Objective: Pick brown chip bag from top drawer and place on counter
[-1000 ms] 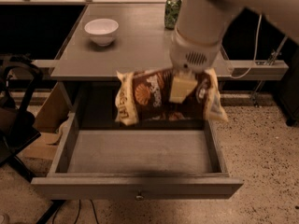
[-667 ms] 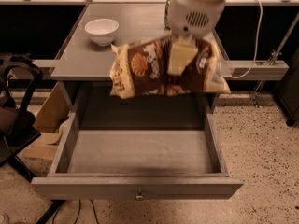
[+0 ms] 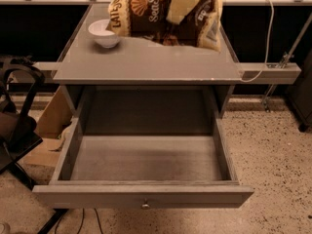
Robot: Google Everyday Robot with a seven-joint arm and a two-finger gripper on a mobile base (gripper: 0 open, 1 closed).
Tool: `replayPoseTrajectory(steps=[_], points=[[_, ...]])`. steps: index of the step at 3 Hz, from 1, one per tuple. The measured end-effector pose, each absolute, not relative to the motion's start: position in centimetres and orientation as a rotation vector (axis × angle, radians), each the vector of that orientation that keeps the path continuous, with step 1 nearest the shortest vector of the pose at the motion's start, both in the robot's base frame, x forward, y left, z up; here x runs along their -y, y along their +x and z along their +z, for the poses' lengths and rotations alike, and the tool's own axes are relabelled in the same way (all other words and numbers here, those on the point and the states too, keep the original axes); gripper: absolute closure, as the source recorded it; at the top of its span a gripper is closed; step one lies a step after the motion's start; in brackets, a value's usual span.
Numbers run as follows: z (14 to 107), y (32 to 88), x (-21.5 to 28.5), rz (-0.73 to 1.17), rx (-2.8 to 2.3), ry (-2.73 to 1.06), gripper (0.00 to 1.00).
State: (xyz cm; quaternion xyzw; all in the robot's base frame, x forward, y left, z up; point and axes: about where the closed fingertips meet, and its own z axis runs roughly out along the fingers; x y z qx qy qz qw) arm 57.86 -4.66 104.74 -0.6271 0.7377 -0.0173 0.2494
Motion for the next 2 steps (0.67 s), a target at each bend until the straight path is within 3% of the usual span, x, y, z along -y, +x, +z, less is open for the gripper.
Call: replayPoseTrajectory(steps=[2], points=[[102.2, 66.3, 6.0, -0.043, -2.045, -1.413, 1.00]])
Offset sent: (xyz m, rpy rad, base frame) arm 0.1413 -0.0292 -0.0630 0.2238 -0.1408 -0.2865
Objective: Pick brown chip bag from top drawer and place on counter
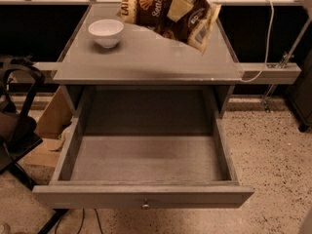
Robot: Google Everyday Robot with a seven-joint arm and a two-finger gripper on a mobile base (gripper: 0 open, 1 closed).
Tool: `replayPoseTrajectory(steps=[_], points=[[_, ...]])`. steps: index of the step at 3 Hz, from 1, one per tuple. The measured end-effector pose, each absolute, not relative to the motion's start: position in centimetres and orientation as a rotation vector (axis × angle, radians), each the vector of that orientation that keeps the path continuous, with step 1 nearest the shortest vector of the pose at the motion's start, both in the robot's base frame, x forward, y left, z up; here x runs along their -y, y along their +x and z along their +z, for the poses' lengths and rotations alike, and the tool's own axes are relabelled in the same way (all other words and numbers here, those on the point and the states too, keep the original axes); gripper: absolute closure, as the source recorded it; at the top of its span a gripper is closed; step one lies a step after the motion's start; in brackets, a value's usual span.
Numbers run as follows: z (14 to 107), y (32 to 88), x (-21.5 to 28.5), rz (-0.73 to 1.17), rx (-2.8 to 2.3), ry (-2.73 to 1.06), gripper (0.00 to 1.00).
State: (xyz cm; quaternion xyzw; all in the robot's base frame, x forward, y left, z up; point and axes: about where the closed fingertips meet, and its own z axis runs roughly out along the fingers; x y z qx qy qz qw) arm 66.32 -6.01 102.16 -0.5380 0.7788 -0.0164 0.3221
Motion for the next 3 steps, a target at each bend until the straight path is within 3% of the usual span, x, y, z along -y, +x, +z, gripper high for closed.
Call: replayPoseTrajectory(steps=[3], points=[[94.8, 73.6, 6.5, -0.122, -2.019, -1.298, 1.00]])
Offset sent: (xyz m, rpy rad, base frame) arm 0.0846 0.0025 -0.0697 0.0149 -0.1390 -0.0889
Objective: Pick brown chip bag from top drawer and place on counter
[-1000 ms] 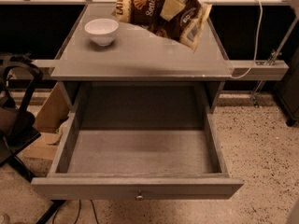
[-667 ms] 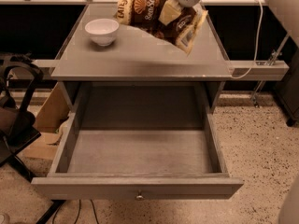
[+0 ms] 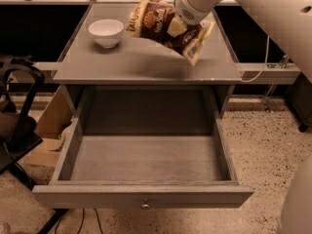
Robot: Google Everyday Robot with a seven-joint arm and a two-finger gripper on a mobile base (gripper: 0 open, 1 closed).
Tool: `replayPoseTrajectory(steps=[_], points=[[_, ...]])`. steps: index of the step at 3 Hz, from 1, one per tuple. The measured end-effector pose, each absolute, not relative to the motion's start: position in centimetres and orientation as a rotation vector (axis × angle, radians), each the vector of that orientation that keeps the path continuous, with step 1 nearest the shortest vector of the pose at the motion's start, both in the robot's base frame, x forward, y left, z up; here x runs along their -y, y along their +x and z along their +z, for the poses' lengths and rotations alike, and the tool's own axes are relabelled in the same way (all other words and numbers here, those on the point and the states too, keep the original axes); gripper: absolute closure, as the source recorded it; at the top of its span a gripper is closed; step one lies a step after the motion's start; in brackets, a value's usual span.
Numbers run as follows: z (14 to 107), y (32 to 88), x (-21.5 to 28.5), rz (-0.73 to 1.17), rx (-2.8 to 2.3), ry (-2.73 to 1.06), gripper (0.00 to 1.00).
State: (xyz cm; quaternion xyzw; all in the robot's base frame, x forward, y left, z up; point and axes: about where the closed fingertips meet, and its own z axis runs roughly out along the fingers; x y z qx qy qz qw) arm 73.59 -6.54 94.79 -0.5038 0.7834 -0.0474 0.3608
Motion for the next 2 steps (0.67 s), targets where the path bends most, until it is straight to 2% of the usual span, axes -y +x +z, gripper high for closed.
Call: replayPoseTrajectory(steps=[1, 2], points=[[94.68, 73.76, 6.47, -0.123, -2.015, -1.297, 0.82], [94.68, 73.76, 6.46, -0.122, -2.015, -1.297, 0.59]])
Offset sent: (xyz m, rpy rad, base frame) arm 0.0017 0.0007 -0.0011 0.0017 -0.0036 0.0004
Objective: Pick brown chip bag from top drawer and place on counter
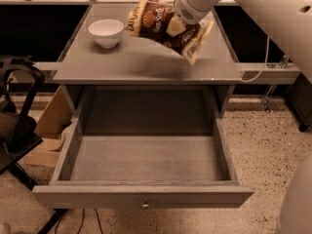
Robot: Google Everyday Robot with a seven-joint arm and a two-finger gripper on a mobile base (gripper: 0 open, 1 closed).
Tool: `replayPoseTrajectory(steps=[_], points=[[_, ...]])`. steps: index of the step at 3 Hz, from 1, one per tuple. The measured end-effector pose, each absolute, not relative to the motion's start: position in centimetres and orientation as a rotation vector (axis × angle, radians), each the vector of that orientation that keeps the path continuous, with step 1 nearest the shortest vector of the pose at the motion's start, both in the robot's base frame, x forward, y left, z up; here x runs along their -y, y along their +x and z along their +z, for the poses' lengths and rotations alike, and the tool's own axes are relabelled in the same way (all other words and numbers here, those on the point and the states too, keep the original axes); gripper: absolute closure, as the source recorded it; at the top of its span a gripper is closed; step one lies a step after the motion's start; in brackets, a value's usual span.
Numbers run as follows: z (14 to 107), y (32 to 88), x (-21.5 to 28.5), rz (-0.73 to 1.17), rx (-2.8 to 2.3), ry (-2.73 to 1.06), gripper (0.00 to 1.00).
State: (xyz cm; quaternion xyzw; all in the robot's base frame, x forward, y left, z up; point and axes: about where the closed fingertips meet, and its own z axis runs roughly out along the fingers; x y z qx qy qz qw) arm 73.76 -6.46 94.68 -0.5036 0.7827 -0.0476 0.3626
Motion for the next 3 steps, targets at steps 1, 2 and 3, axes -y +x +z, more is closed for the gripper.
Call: replayPoseTrajectory(steps=[1, 2, 3], points=[[94.67, 73.76, 6.46, -0.122, -2.015, -1.297, 0.36], [94.67, 73.76, 6.46, -0.122, -2.015, -1.297, 0.05], [94.66, 73.76, 6.45, -0.122, -2.015, -1.297, 0.00]])
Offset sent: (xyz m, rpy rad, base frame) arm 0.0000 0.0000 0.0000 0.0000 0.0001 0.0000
